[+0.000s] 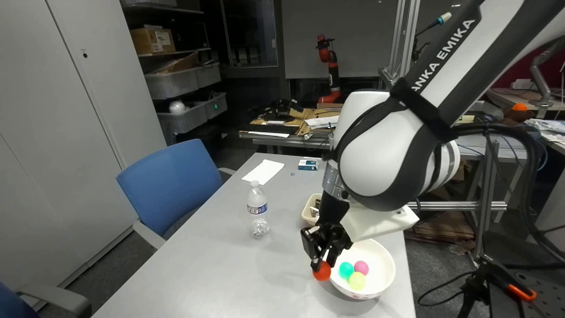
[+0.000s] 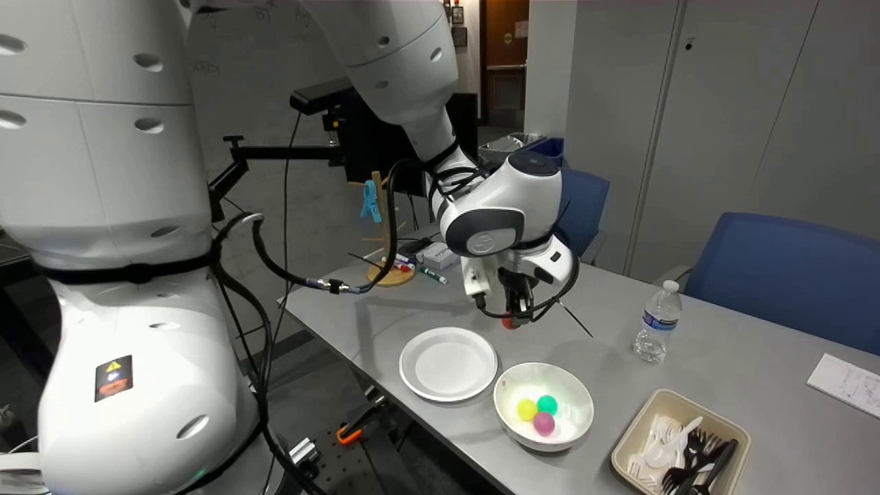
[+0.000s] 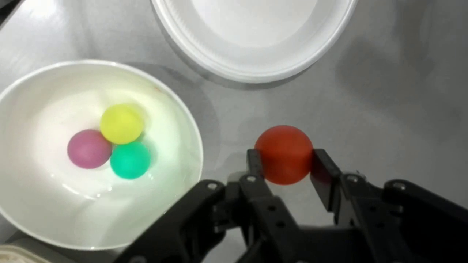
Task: Take the red and green balls out of the white bowl
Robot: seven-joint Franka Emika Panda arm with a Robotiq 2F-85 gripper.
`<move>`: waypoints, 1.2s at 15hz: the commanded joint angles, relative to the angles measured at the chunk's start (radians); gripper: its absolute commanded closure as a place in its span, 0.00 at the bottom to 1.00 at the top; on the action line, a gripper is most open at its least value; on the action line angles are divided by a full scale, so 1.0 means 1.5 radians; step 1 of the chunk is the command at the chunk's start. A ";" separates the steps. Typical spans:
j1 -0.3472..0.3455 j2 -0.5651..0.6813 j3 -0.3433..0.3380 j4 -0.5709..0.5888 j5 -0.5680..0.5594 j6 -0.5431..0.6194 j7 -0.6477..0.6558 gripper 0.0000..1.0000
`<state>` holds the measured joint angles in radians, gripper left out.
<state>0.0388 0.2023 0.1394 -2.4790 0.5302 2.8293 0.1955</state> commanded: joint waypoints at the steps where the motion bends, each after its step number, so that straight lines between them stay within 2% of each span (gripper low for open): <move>1: -0.022 0.018 0.028 0.002 0.060 -0.047 -0.066 0.87; 5: -0.014 0.064 0.024 0.002 0.075 -0.049 -0.079 0.87; 11: -0.025 0.149 0.047 0.021 0.083 -0.037 -0.082 0.87; 18: -0.043 0.195 0.072 0.048 0.097 -0.029 -0.084 0.87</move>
<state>0.0155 0.4613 0.2054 -2.4371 0.6216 2.7673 0.1152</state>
